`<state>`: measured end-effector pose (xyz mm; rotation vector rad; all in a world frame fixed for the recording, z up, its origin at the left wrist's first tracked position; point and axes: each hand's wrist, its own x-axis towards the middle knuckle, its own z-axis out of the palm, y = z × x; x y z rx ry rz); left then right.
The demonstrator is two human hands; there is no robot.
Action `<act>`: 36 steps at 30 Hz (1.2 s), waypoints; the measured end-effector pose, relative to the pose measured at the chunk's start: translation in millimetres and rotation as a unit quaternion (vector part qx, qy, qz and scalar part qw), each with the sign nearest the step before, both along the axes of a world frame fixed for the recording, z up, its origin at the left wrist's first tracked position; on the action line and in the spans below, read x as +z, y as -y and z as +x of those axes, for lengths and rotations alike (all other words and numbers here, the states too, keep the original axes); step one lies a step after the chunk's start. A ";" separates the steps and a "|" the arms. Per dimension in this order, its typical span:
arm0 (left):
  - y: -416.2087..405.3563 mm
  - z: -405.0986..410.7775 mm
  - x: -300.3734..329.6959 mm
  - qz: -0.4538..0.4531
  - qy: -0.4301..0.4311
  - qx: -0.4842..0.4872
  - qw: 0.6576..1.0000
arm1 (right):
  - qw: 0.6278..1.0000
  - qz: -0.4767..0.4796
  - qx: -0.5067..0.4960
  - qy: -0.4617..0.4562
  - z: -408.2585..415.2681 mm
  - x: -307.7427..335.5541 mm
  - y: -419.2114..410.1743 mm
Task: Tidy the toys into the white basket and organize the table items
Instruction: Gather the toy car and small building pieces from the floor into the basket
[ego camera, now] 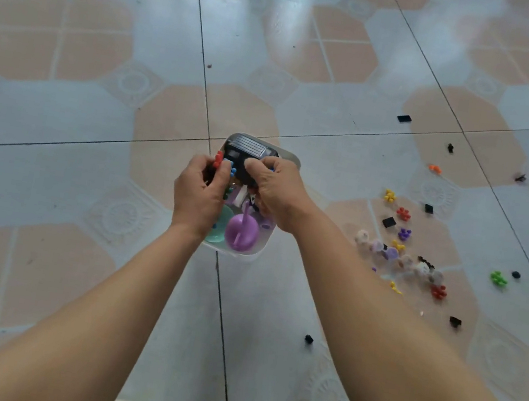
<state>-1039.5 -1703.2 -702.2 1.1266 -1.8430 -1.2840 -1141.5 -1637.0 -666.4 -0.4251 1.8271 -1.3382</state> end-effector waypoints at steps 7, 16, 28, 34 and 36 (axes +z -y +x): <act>-1.2 1.9 -4.7 -0.079 0.123 -0.072 0.987 | 0.990 0.125 0.059 -0.008 -11.9 1.5 4.6; -0.1 -0.8 -1.6 -0.140 0.263 -0.117 0.947 | 0.985 0.150 0.085 -0.027 -12.2 1.2 4.9; 27.4 18.8 26.8 0.063 0.149 -0.035 0.986 | 0.957 0.260 0.131 0.014 -7.4 17.7 23.7; 27.9 26.5 24.9 0.105 0.109 0.032 0.988 | 0.929 0.307 0.203 -0.044 1.0 17.2 39.0; 26.3 28.0 22.6 0.109 0.108 0.038 0.987 | 0.926 0.314 0.204 -0.046 2.6 15.7 43.9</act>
